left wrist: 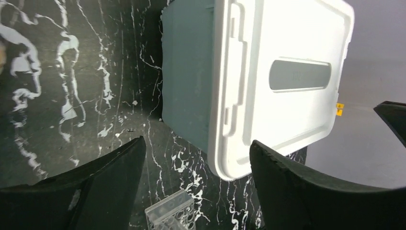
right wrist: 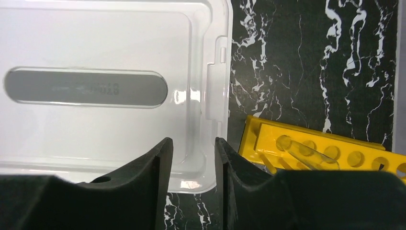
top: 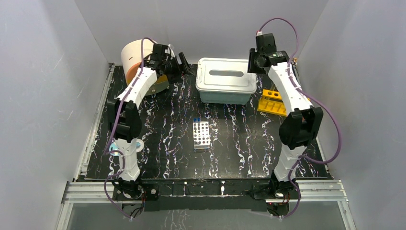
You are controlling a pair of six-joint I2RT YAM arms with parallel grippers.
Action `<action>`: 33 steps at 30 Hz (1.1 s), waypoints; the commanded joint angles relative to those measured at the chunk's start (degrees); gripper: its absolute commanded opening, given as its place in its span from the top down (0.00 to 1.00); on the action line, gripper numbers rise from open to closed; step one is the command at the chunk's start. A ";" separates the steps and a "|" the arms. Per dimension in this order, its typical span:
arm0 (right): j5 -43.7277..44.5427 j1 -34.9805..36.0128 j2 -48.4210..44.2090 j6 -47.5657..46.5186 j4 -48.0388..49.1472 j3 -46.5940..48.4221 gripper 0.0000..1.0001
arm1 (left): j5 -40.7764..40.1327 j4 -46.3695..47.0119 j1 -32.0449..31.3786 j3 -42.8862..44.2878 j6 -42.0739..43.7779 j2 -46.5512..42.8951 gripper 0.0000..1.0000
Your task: Organize the chemistry lab equipment
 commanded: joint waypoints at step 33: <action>9.30 0.12 -64.72 -1.49 3.59 -36.99 0.01 | -47.80 -31.30 -0.20 -23.69 15.54 -69.54 0.02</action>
